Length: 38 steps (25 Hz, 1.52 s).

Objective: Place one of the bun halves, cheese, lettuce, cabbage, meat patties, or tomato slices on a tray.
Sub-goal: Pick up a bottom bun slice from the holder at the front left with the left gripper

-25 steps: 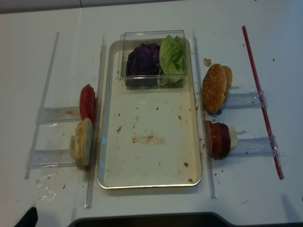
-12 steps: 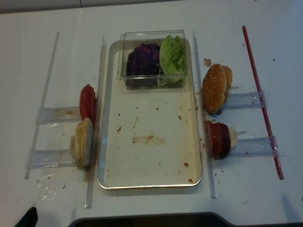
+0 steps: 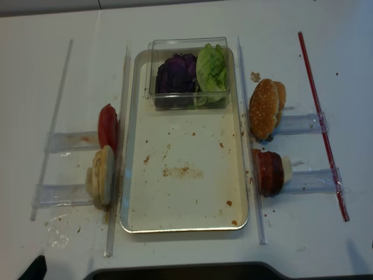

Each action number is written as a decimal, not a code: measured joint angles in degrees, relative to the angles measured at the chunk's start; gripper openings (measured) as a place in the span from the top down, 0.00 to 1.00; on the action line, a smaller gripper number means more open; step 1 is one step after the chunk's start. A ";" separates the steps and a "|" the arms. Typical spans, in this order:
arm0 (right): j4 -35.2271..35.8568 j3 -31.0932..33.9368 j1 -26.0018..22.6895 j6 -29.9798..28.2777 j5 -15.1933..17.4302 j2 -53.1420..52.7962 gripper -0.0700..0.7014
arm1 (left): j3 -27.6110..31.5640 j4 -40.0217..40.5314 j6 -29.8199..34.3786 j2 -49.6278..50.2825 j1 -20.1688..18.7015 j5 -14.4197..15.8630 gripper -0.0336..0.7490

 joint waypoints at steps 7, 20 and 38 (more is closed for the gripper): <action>0.00 0.00 0.00 0.00 0.00 0.00 0.01 | 0.00 -0.11 0.00 0.00 0.00 0.00 0.11; 0.00 0.00 0.00 0.00 0.00 0.00 0.01 | -0.59 -0.82 -0.33 1.36 0.00 1.76 0.11; 0.00 0.00 0.00 0.00 -0.23 0.00 0.01 | -19.34 -1.24 -0.33 33.66 0.00 5.41 0.11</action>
